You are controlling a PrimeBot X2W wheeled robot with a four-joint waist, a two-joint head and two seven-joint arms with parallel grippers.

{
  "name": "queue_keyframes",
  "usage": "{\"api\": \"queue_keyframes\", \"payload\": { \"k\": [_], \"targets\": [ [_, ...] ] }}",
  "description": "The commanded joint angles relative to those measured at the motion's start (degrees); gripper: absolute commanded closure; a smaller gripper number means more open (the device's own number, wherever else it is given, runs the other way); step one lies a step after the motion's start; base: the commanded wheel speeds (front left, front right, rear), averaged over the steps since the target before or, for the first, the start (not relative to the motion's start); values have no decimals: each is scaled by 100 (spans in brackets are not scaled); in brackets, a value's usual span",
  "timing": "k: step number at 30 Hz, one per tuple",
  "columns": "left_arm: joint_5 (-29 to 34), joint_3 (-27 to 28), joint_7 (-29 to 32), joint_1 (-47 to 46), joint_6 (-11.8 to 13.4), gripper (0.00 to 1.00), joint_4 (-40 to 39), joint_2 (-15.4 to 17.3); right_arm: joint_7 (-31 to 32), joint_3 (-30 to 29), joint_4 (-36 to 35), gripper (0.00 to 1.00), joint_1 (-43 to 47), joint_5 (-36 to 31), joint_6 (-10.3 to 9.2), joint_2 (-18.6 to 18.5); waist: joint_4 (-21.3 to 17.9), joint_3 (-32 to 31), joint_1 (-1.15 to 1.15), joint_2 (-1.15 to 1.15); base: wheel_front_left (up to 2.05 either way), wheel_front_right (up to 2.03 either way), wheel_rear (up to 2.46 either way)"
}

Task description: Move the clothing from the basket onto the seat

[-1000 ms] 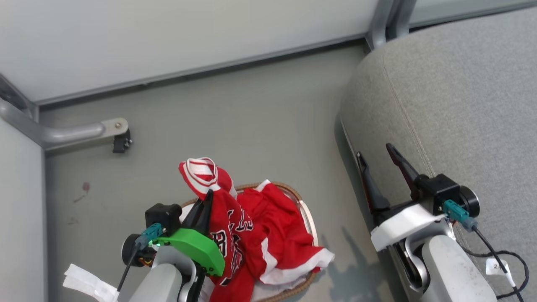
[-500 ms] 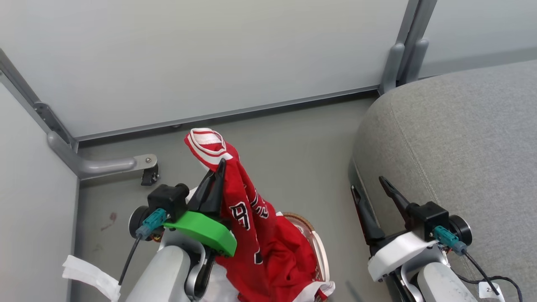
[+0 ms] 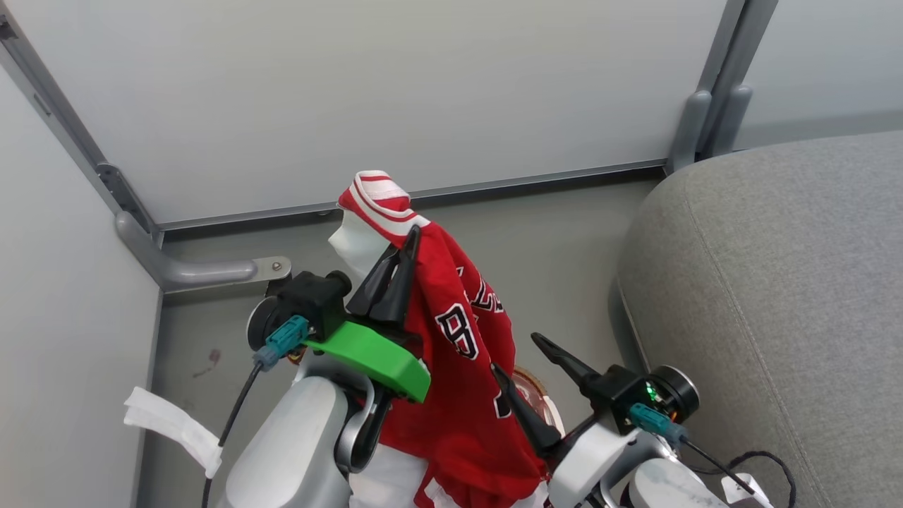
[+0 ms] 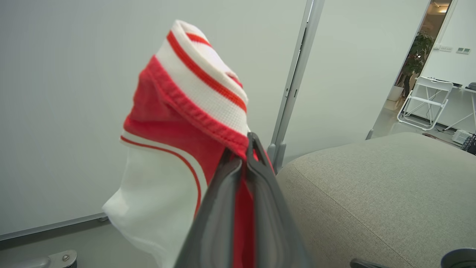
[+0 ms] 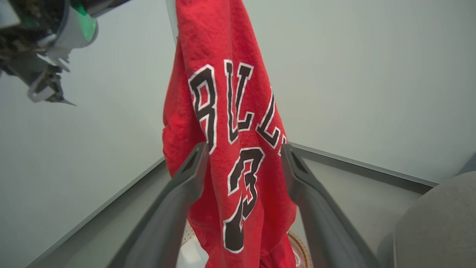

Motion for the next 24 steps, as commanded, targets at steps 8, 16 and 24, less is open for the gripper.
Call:
{"api": "queue_keyframes", "payload": {
  "k": [8, 16, 24],
  "targets": [
    [-289, -576, -23, -419, 95, 100, -144, 11, -11, 470, 1004, 0, -820, -87, -6, 82, 383, 148, 0, 0, 0, 0, 0],
    [-495, -957, -23, -614, 182, 100, -217, 9, -11, 774, 1886, 54, -1071, 372, -6, 89, 671, 206, 0, 0, 0, 0, 0],
    [-532, -931, -23, -518, 239, 100, -183, 9, -11, 421, 2021, 100, -940, 774, -6, 89, 658, 210, 0, 0, 0, 0, 0]
  ]
}}
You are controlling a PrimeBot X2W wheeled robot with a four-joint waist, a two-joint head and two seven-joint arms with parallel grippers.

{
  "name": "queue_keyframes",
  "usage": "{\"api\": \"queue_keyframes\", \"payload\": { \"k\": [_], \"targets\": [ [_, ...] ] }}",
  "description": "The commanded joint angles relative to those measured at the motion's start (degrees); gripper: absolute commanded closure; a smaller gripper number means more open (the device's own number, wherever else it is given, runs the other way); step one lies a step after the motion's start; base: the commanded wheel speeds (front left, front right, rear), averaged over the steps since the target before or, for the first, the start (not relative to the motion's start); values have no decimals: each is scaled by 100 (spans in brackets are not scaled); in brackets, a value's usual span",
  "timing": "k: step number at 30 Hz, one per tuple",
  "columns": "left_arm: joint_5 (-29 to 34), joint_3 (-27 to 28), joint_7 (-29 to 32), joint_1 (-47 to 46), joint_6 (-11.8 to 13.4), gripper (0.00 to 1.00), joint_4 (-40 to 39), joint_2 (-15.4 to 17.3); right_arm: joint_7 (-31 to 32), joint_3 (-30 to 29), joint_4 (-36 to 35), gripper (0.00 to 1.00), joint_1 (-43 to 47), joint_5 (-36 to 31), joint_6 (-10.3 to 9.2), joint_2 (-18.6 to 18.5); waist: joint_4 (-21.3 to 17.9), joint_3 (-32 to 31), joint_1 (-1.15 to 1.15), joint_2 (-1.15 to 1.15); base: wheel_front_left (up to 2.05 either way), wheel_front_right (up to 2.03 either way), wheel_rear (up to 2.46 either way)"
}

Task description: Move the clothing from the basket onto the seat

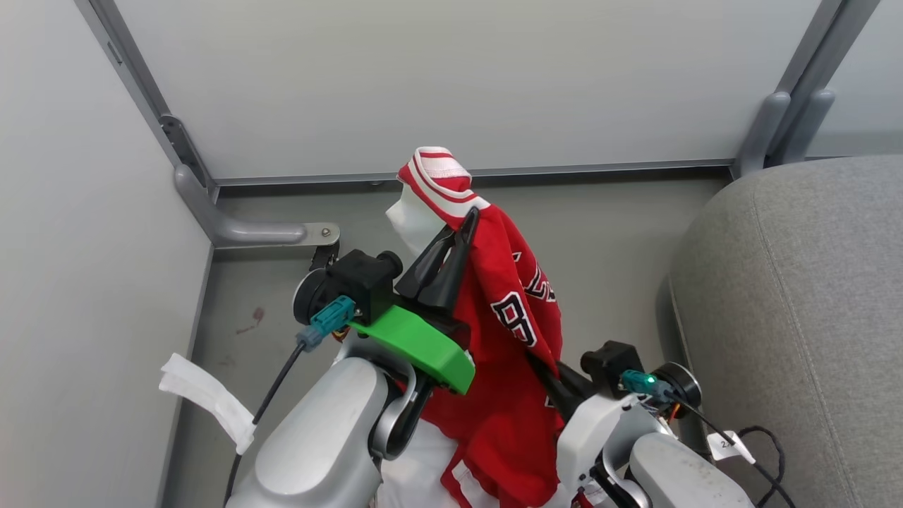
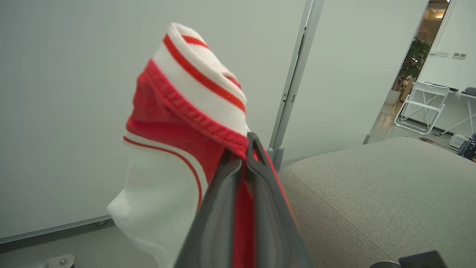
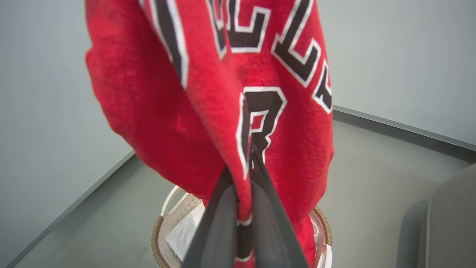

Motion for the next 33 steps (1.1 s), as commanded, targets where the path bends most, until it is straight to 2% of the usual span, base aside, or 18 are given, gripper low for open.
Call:
{"api": "queue_keyframes", "payload": {
  "k": [1, 6, 17, 18, 19, 24, 33],
  "targets": [
    [-3, 61, -23, 44, 12, 100, 28, 11, -11, -177, -36, 100, 137, 68, -6, -30, -47, -8, 0, 0, 0, 0, 0],
    [84, 188, -23, 150, 7, 100, 99, 12, -11, -680, -104, 100, 333, -95, -6, -29, -193, -9, 0, 0, 0, 0, 0],
    [267, 534, -30, 318, -6, 100, 225, 18, -6, -1312, -370, 100, 796, -355, -7, -40, -476, -31, 0, 0, 0, 0, 0],
    [295, 579, -30, 348, 7, 60, 236, 18, -6, -1388, -490, 100, 837, -308, -7, -39, -514, -35, 0, 0, 0, 0, 0],
    [286, 600, -29, 391, 2, 0, 272, 19, -6, -1449, -600, 100, 868, -287, -7, -39, -546, -38, 0, 0, 0, 0, 0],
    [408, 767, -20, 559, -7, 0, 394, 13, -9, -1783, -1286, 100, 1042, -233, -6, -27, -834, -54, 0, 0, 0, 0, 0],
    [852, 1198, -16, 952, -104, 0, 411, 16, -11, -2034, -2168, 100, 1179, -42, -6, -27, -1760, 13, 0, 0, 0, 0, 0]
  ]
}}
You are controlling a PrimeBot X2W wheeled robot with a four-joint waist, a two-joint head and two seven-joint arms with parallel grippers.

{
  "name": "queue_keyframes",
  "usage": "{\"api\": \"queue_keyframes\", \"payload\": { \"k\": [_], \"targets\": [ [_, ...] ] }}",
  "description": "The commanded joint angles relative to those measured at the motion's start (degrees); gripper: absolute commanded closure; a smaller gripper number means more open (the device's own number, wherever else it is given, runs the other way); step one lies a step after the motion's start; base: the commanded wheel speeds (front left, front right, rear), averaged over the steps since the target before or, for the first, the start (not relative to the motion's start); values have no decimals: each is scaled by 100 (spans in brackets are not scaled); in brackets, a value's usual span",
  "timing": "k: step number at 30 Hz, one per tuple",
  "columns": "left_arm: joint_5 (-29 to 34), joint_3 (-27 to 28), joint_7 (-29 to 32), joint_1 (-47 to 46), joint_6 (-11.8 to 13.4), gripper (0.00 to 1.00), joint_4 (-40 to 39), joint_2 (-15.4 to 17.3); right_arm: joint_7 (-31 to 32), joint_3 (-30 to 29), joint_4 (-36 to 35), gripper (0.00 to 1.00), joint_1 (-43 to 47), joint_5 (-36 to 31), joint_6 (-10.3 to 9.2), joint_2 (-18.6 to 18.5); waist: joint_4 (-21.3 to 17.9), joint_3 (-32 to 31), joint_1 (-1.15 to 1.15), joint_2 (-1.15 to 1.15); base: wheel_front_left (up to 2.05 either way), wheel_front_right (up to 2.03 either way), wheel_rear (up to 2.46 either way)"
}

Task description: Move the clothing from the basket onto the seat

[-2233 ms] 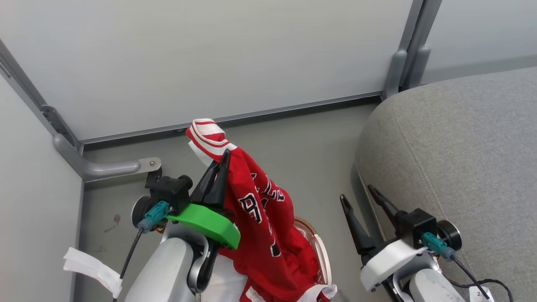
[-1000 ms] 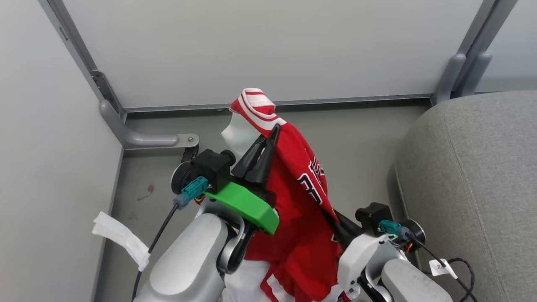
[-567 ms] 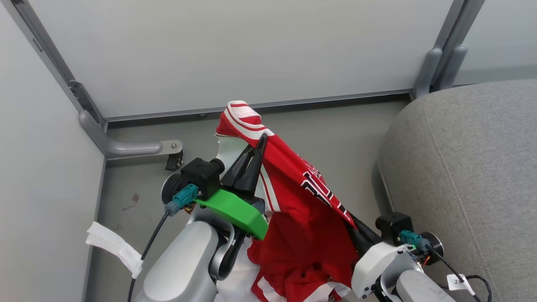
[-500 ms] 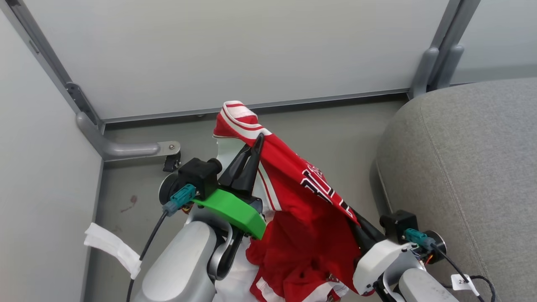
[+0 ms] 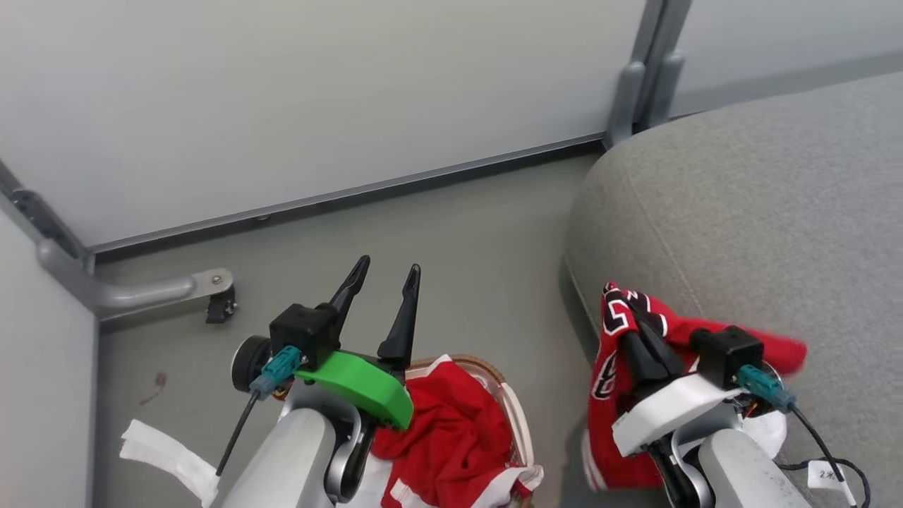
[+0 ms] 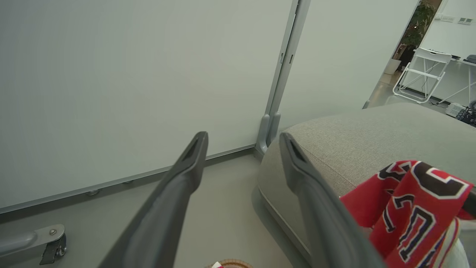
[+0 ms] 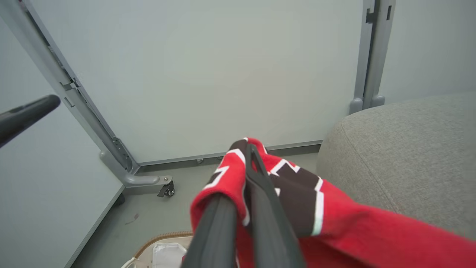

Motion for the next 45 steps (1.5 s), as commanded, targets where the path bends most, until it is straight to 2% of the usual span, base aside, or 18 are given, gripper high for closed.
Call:
{"api": "queue_keyframes", "payload": {
  "k": [1, 12, 19, 22, 26, 30, 37, 45],
  "targets": [
    [64, 69, -6, 132, -22, 0, -37, 24, -12, -17, -99, 100, 25, 38, -6, -22, -552, 76, 0, 0, 0, 0, 0],
    [331, 300, -6, 381, -104, 0, -183, 24, -12, -277, -603, 100, -169, 179, -6, -23, -1690, 352, 0, 0, 0, 0, 0],
    [437, 331, -6, 308, -132, 0, -188, 26, -12, -430, -871, 100, -533, 49, -6, -42, -2190, 599, 0, 0, 0, 0, 0],
    [457, 247, -6, 219, -146, 0, -172, 25, -12, -511, -943, 100, -884, -103, -6, -257, -2301, 754, 0, 0, 0, 0, 0],
    [523, 106, -6, 92, -149, 0, -144, 30, -12, -519, -973, 100, -1611, -251, -6, -664, -2328, 1000, 0, 0, 0, 0, 0],
    [598, -3, -6, -41, -156, 0, -136, 28, -11, -490, -699, 100, -2567, -311, -6, -1108, -2297, 1309, 0, 0, 0, 0, 0],
    [690, -276, -6, -418, -158, 0, -77, 47, -11, -653, 175, 100, -4239, -632, -6, -1697, -1878, 1935, 0, 0, 0, 0, 0],
    [652, -563, -6, -843, -159, 0, -144, 110, -8, -1080, 1280, 100, -5312, -1198, -7, -2005, -1304, 2592, 0, 0, 0, 0, 0]
  ]
}}
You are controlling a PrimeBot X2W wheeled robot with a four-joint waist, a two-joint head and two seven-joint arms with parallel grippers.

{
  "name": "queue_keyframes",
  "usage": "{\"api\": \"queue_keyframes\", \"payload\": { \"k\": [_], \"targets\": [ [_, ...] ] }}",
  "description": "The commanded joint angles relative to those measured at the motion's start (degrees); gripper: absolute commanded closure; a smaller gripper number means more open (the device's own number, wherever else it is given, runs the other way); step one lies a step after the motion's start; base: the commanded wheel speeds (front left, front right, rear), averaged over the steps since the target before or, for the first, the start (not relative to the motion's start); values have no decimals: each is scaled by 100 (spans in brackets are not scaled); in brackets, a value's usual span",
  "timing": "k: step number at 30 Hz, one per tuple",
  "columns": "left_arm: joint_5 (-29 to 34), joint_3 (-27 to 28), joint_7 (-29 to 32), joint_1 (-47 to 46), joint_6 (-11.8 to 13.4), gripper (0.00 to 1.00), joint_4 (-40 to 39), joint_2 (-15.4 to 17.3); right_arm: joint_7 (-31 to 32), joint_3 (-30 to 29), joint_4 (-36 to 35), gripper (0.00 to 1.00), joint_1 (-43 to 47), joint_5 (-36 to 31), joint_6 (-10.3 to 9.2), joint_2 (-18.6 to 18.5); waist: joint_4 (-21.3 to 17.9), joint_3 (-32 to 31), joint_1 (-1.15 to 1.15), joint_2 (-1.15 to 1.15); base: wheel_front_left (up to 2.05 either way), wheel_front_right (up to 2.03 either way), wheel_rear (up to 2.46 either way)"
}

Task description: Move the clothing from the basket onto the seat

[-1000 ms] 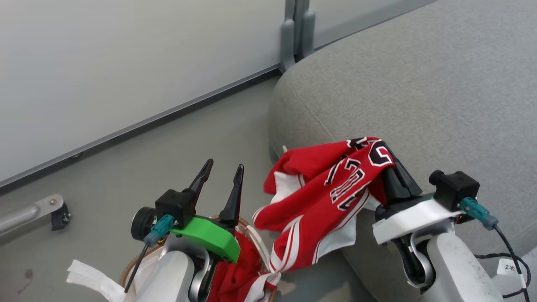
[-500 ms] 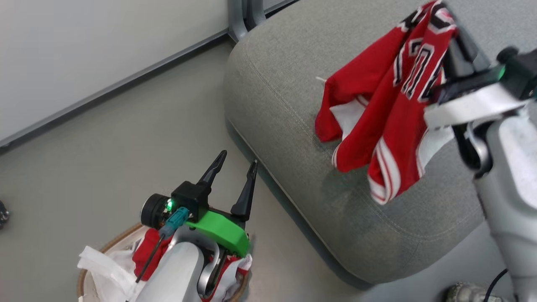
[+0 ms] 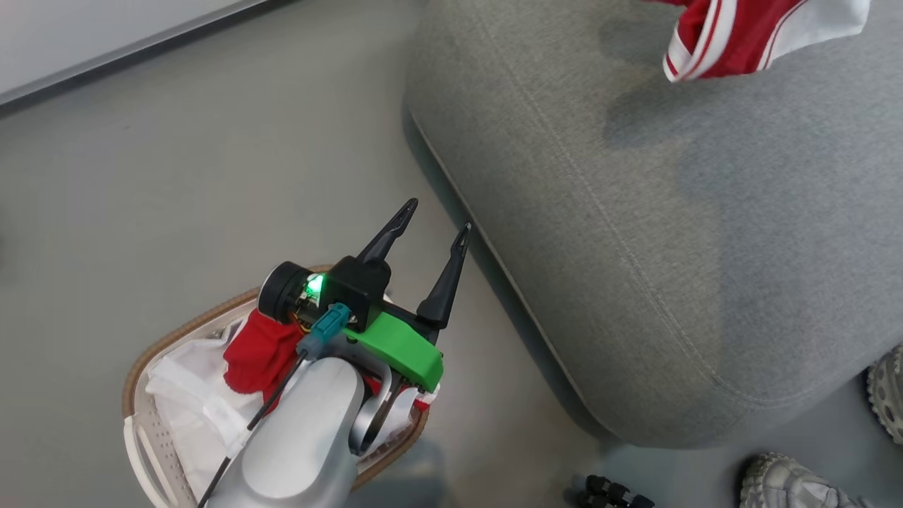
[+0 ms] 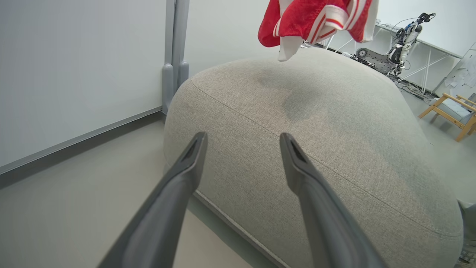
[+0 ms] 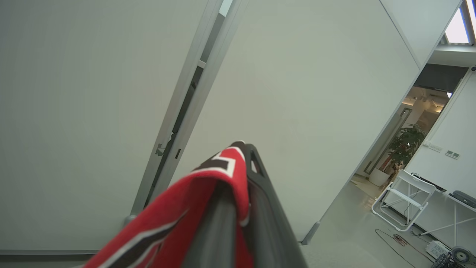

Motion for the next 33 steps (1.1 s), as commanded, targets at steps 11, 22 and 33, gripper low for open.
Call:
{"api": "queue_keyframes", "payload": {
  "k": [11, 22, 33],
  "targets": [
    [-152, -260, -6, -308, -22, 0, 109, 71, -1, -708, 1853, 100, 592, -810, -8, 214, 887, 743, 0, 0, 0, 0, 0],
    [-168, -167, -6, -46, -22, 0, 240, 100, -2, -1761, 1836, 0, 2372, -903, -8, 614, 708, 340, 0, 0, 0, 0, 0],
    [-84, 60, -6, 425, -21, 0, 283, 22, -1, -1878, 632, 0, 3740, -526, -8, 947, 775, -517, 0, 0, 0, 0, 0]
  ]
}}
